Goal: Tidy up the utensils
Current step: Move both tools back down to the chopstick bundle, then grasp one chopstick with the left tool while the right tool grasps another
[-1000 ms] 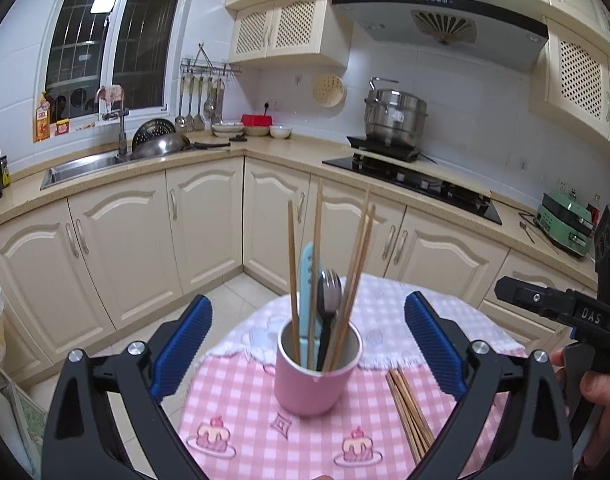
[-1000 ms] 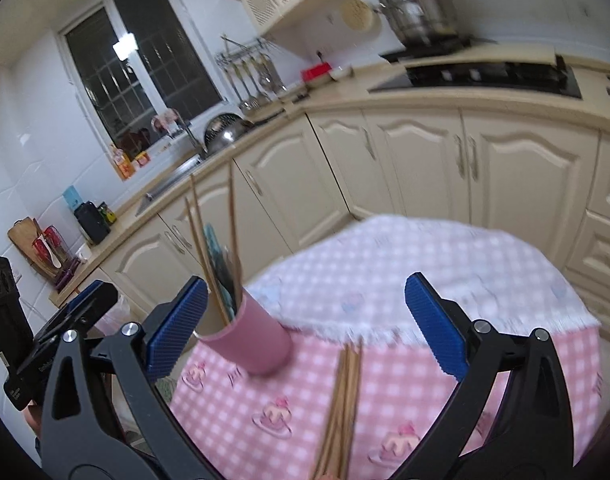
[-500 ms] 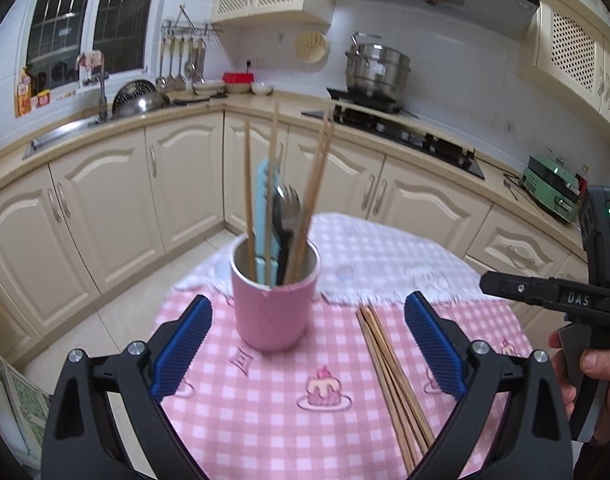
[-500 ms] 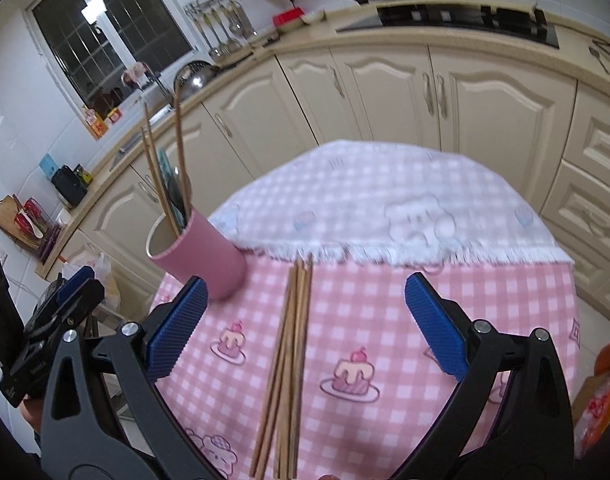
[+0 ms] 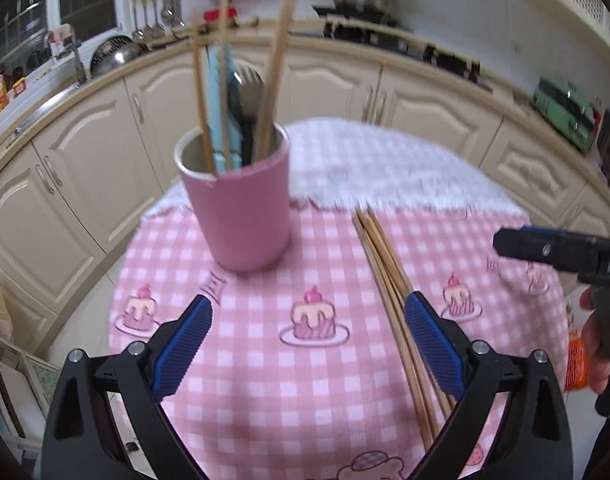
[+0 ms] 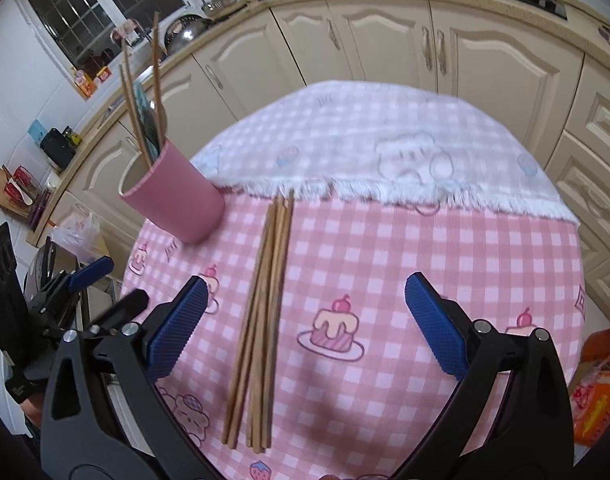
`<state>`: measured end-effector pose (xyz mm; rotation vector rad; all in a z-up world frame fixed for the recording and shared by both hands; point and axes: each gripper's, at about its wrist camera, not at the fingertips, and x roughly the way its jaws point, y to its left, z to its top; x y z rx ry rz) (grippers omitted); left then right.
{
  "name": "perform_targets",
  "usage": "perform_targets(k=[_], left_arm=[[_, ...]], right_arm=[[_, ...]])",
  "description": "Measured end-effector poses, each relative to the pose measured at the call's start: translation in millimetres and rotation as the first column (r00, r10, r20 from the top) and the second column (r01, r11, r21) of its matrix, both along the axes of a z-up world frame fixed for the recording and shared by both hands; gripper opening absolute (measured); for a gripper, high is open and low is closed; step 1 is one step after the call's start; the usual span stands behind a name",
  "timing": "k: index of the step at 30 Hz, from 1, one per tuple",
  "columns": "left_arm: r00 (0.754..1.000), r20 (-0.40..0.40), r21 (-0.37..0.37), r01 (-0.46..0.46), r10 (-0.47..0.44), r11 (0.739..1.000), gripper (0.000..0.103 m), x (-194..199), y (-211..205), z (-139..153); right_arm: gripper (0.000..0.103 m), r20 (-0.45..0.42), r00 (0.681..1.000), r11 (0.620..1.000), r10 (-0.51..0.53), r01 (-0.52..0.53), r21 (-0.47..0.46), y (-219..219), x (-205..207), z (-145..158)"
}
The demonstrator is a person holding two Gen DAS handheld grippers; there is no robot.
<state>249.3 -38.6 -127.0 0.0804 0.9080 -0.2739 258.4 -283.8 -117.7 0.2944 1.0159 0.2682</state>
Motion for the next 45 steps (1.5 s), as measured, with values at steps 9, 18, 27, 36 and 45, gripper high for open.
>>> perform_targets(k=[9,18,27,36,45], left_arm=[[0.991,-0.134,0.073,0.041,-0.031,0.996,0.095,9.5,-25.8,-42.1],[0.984,-0.177,0.128,0.053,-0.030,0.990,0.095,19.2,-43.2,-61.0],[0.983,-0.183,0.134,0.051,-0.026,0.990,0.096,30.7,-46.9,-67.7],[0.979,-0.202,0.137,0.059,-0.030,0.989,0.091,48.6,-52.2,-76.5],[0.978,-0.205,0.106,0.071,-0.048,0.992,0.077,40.2,-28.7,-73.3]], right_arm=[[0.097,-0.047,0.999,1.000,-0.009,0.009,0.002,-11.6,-2.5,-17.9],[0.097,-0.067,0.998,1.000,-0.003,0.003,0.005,-16.2,-2.0,-28.9],[0.097,-0.080,0.997,1.000,0.012,-0.014,-0.025,-12.9,-1.4,-33.8],[0.097,-0.106,0.994,0.992,0.023,-0.036,-0.118,-1.4,1.1,-38.7],[0.097,-0.170,0.980,0.955,0.104,-0.147,-0.259,44.3,17.7,-58.1]])
